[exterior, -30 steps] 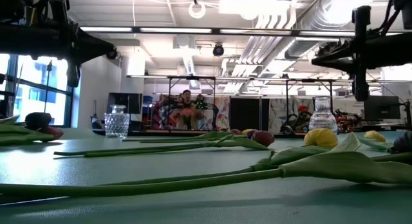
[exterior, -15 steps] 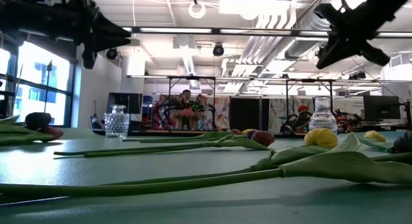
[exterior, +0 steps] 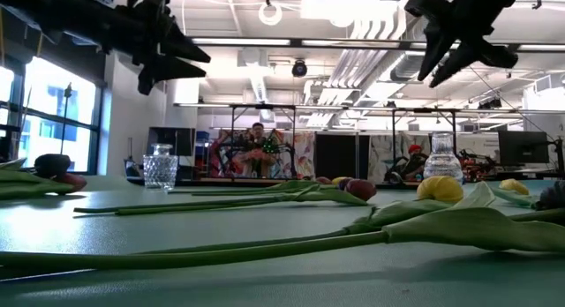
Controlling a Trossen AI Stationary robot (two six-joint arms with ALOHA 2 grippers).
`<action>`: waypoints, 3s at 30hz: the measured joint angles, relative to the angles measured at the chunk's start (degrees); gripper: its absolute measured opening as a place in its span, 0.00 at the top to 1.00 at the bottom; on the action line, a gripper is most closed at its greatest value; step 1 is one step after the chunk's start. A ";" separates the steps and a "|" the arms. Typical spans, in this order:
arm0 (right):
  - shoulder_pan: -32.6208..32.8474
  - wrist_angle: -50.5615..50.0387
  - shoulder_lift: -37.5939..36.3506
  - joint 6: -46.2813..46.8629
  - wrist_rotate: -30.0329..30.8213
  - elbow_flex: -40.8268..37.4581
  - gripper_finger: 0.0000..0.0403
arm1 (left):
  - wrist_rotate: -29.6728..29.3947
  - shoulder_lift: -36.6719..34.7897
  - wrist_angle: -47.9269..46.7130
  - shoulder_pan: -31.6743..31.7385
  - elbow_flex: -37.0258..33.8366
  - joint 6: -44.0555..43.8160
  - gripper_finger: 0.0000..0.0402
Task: Sort flowers into vase by color
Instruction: Put the black flower into the left transparent vase
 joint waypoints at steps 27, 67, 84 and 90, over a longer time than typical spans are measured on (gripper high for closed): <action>6.08 -0.22 24.05 20.85 -20.19 -0.06 0.72 | -5.50 1.88 -3.56 -0.14 0.21 5.56 0.62; 4.68 0.36 25.43 7.70 -23.95 -0.09 0.72 | 5.99 18.15 -4.39 6.57 1.11 -2.03 0.62; 4.68 0.19 15.65 0.92 -21.97 -0.09 0.72 | 13.24 46.78 -26.20 19.95 32.40 9.44 0.62; 5.10 0.19 14.32 1.08 -21.36 -0.09 0.72 | 19.24 56.08 -27.24 24.42 42.03 13.85 0.67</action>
